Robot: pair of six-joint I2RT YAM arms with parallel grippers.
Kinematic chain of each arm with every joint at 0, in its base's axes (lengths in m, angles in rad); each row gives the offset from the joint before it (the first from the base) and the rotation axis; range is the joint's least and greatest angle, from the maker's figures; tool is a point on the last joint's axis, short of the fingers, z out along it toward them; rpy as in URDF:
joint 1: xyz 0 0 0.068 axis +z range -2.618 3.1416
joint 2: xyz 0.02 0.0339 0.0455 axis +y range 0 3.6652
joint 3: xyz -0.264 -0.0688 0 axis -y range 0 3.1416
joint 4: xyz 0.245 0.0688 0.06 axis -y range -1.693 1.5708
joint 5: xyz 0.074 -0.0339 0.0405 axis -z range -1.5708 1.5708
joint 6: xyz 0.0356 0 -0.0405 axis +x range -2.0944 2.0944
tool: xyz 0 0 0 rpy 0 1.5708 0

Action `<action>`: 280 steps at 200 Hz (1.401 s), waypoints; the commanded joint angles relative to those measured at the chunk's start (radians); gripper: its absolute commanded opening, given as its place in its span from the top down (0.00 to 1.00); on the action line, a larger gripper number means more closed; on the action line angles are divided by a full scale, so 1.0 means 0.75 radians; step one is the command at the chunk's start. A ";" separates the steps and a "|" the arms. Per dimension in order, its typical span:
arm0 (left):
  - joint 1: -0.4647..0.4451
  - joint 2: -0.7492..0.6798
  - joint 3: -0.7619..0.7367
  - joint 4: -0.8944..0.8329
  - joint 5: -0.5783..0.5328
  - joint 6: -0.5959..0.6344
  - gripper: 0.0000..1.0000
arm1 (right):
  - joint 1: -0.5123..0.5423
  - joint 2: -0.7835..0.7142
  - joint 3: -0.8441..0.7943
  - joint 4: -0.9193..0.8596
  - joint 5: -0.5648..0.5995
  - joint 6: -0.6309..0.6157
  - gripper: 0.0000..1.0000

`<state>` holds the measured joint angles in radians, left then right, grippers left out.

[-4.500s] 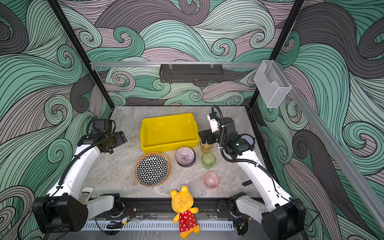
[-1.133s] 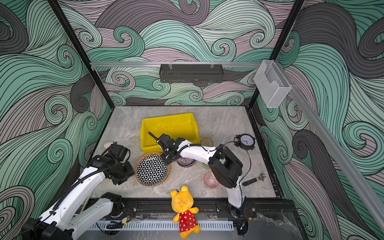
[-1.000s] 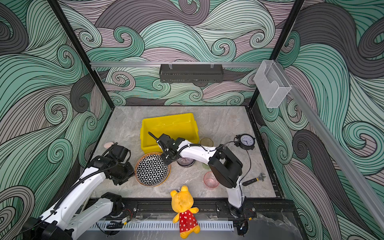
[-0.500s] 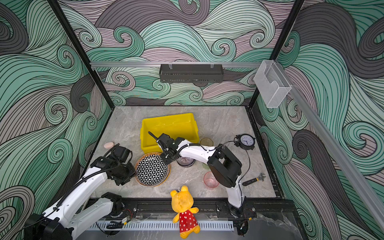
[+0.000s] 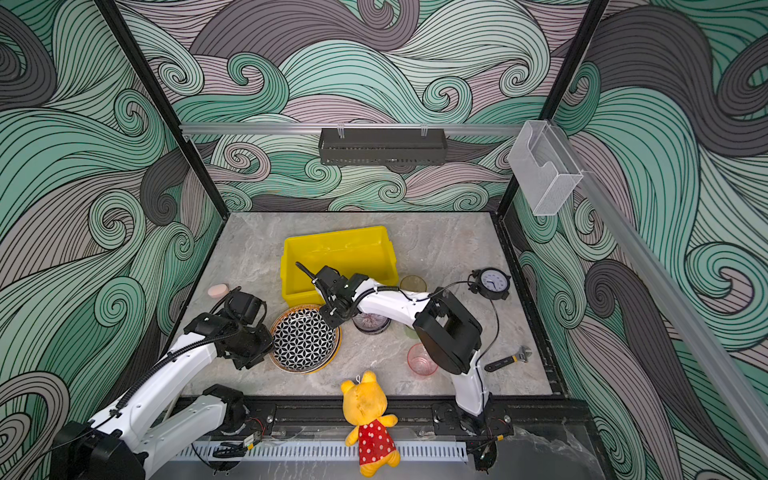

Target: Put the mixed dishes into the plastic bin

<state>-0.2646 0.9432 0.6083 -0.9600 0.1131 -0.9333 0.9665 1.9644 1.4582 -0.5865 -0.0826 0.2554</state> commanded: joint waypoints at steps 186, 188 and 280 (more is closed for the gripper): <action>-0.009 -0.089 -0.012 -0.032 0.088 -0.010 0.68 | 0.036 0.090 -0.040 -0.015 -0.124 0.034 0.91; -0.009 -0.090 -0.012 -0.034 0.087 -0.010 0.68 | 0.037 0.091 -0.040 -0.015 -0.125 0.035 0.91; -0.009 -0.116 0.001 -0.087 0.076 -0.013 0.65 | 0.035 0.116 -0.077 -0.011 -0.129 0.038 0.94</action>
<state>-0.2649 0.8715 0.5835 -0.9897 0.1677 -0.9356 0.9714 1.9903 1.4540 -0.5114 -0.1497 0.2825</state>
